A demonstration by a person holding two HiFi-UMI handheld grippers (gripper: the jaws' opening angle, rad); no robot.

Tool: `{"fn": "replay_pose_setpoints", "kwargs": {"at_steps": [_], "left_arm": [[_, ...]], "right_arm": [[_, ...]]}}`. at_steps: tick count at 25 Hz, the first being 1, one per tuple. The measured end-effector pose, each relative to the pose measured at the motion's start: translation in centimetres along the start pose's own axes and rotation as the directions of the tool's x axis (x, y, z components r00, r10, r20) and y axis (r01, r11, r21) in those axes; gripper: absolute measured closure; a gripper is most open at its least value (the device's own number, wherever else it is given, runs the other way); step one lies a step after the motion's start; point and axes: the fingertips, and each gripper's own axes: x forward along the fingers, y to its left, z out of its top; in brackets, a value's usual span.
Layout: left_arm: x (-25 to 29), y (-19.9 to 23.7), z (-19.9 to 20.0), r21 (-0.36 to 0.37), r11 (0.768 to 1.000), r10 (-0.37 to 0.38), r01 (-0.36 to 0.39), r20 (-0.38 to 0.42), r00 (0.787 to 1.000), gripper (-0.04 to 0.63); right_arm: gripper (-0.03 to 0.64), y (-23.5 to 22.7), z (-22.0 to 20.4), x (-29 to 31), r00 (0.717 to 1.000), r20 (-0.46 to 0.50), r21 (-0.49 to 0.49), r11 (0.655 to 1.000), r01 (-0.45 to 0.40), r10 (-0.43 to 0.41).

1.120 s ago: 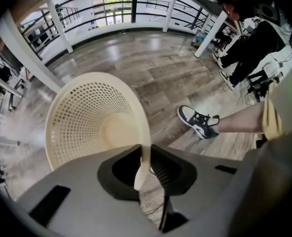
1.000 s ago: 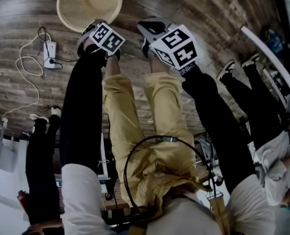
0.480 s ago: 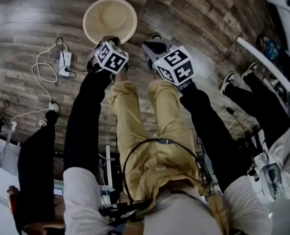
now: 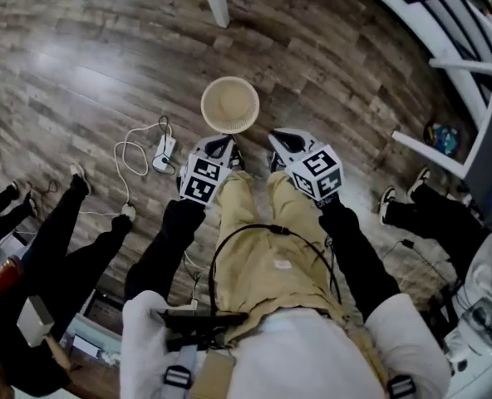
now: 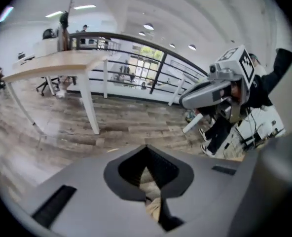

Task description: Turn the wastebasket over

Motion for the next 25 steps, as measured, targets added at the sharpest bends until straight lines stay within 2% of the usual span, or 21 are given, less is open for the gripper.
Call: {"fn": "replay_pose_setpoints", "kwargs": {"at_steps": [3, 6, 11, 14, 17, 19, 22, 25], "left_arm": [[-6.1, -1.7, 3.9, -0.126, 0.991, 0.061, -0.043, 0.141, 0.988, 0.595], [-10.5, -3.1, 8.3, -0.195, 0.977, 0.134, -0.082, 0.273, 0.953, 0.595], [-17.6, -5.5, 14.7, -0.175, 0.975, 0.203, -0.137, 0.441, 0.874, 0.595], [-22.4, -4.5, 18.2, -0.162, 0.968, 0.251, -0.193, 0.535, 0.807, 0.595], [-25.6, -4.8, 20.9, -0.187, 0.956, 0.292, -0.224, 0.596, 0.748, 0.595], [-26.7, -5.2, 22.2, -0.206, 0.955, 0.296, -0.213, 0.628, 0.72, 0.595], [-29.0, -4.8, 22.1, -0.22, 0.953, 0.301, -0.207, 0.652, 0.696, 0.595], [-31.3, -3.8, 21.3, -0.242, 0.943, 0.333, -0.229, 0.657, 0.677, 0.595]], "right_arm": [[0.595, 3.2, 4.6, -4.8, 0.997, 0.077, -0.043, 0.999, 0.003, 0.001], [0.595, 5.5, 9.2, -9.0, 0.984, 0.177, -0.115, 0.993, 0.012, 0.009], [0.595, 9.2, 16.0, -14.6, 0.938, 0.348, -0.16, 0.986, 0.057, 0.002], [0.597, 11.9, 21.3, -15.7, 0.901, 0.431, -0.22, 0.974, 0.055, 0.046], [0.597, 13.1, 24.3, -17.8, 0.873, 0.479, -0.268, 0.962, 0.05, 0.088], [0.597, 13.3, 25.7, -19.2, 0.854, 0.511, -0.285, 0.957, 0.061, 0.098], [0.597, 15.3, 27.5, -19.7, 0.824, 0.554, -0.308, 0.949, 0.069, 0.12], [0.597, 17.5, 29.1, -19.3, 0.808, 0.57, -0.344, 0.937, 0.067, 0.151]]}}
